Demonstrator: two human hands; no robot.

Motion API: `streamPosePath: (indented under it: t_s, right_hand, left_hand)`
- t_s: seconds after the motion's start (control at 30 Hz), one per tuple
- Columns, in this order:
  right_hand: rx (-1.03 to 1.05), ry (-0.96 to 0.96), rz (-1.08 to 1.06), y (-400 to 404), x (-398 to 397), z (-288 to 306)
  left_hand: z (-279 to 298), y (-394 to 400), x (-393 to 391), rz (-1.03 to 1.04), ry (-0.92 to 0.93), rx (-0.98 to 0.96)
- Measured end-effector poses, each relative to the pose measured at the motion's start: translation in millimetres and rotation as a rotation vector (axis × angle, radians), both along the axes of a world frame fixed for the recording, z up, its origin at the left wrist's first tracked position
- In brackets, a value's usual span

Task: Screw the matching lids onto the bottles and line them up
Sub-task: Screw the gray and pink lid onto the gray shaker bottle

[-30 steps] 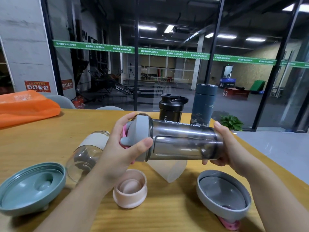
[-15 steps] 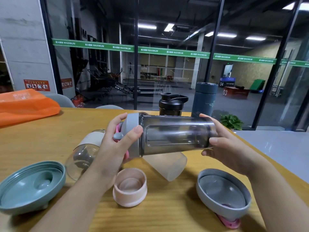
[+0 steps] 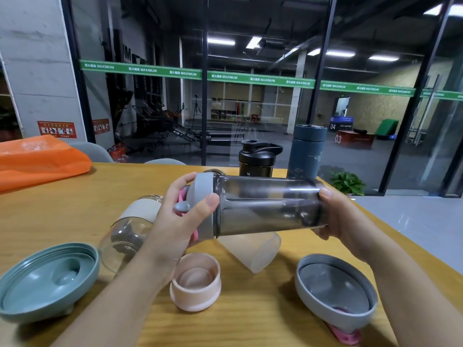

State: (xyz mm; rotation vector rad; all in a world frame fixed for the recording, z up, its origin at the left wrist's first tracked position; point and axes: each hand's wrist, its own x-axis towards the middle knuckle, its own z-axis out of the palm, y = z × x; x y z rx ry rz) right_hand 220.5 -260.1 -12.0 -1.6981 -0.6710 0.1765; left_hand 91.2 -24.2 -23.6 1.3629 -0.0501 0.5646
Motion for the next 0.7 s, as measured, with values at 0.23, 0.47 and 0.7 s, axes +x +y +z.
streamPosePath:
  t_s: [0.23, 0.47, 0.7]
  right_hand:
    - [-0.112, 0.093, -0.046, -2.2, -5.8, 0.9]
    - [-0.177, 0.152, -0.02, -3.1, -4.9, 0.5]
    - [-0.049, 0.161, 0.148, -6.5, -2.2, 0.6]
  left_hand:
    - [0.3, -5.1, -6.9, 0.003, -0.105, 0.228]
    - [2.7, -9.5, -8.5, 0.04, -0.135, 0.241]
    - [2.7, -5.2, -5.3, 0.138, -0.117, 0.222]
